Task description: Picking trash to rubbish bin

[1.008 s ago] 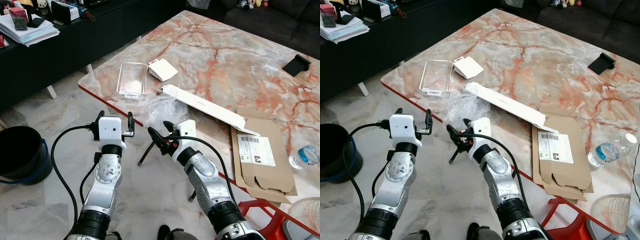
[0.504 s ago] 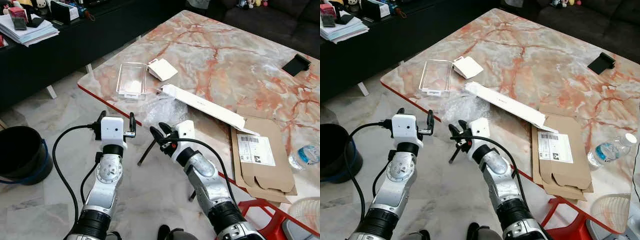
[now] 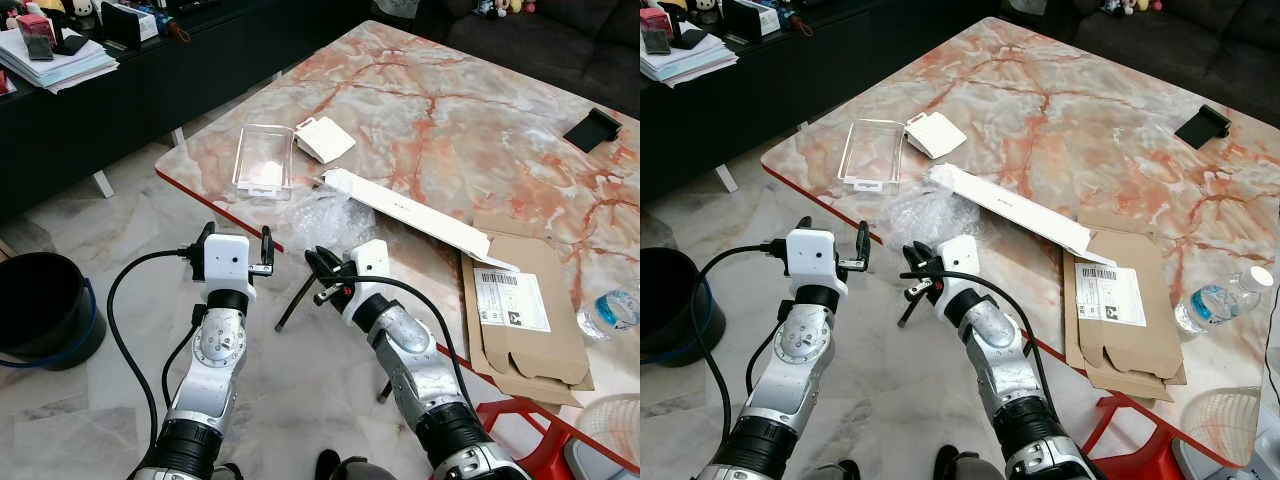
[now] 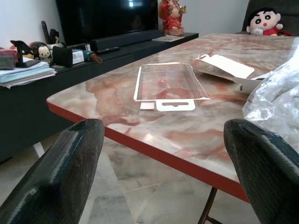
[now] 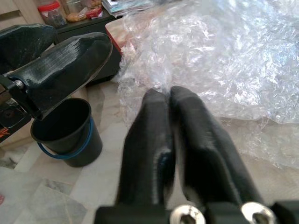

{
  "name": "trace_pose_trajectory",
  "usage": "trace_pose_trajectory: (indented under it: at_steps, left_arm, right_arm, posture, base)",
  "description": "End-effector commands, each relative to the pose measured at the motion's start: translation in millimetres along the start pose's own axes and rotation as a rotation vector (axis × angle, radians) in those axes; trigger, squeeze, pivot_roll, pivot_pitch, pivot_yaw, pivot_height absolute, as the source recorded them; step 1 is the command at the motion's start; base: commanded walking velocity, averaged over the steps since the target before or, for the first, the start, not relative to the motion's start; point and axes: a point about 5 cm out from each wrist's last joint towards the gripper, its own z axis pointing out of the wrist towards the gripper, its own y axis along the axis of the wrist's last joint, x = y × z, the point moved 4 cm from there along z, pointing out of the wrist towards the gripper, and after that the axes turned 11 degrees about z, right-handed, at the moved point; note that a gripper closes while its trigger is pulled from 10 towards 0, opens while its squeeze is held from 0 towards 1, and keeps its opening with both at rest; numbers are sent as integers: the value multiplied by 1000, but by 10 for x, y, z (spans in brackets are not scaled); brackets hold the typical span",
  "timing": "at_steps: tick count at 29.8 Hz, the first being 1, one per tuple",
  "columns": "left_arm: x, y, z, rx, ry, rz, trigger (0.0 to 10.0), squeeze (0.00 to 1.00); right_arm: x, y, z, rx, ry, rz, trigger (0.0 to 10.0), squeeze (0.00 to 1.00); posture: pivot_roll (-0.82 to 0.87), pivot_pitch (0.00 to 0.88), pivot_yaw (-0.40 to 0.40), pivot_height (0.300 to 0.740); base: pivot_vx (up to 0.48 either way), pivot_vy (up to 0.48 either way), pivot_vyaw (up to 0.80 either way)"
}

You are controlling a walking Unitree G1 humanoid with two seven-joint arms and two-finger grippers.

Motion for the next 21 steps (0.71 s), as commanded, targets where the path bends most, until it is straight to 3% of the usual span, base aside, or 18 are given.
trace_pose_trajectory:
  at_steps: [1, 3, 4, 5, 16, 21]
  left_arm:
    - [-75, -15, -19, 4, -28, 12, 10000, 0]
    - [-79, -5, -18, 0, -29, 9, 10000, 0]
    - [-82, 7, -12, -5, -30, 6, 10000, 0]
    - [-85, 14, -8, -10, -33, 8, 10000, 0]
    - [-180, 102, 18, -51, -65, -18, 10000, 0]
    - [-204, 152, 33, -70, -70, -32, 10000, 0]
  right_arm:
    - [-9, 40, -8, -4, 4, -12, 0, 0]
    - [-7, 55, -13, -6, 17, -10, 0, 0]
    - [4, 81, -18, -9, 39, -12, 3765, 0]
    - [8, 108, -19, -13, 53, -22, 10000, 0]
    - [137, 668, -122, -137, 298, 27, 10000, 0]
    - [110, 940, -162, -213, 324, 72, 10000, 0]
  posture:
    - [-2, 190, -135, 740]
    - [-2, 193, -135, 740]
    - [-3, 194, -135, 740]
    - [-4, 194, -134, 740]
    - [-24, 181, -137, 740]
    - [-23, 169, -137, 740]
  base:
    - [0, 0, 0]
    - [0, 0, 0]
    - [0, 0, 0]
    - [0, 0, 0]
    - [0, 0, 0]
    - [0, 0, 0]
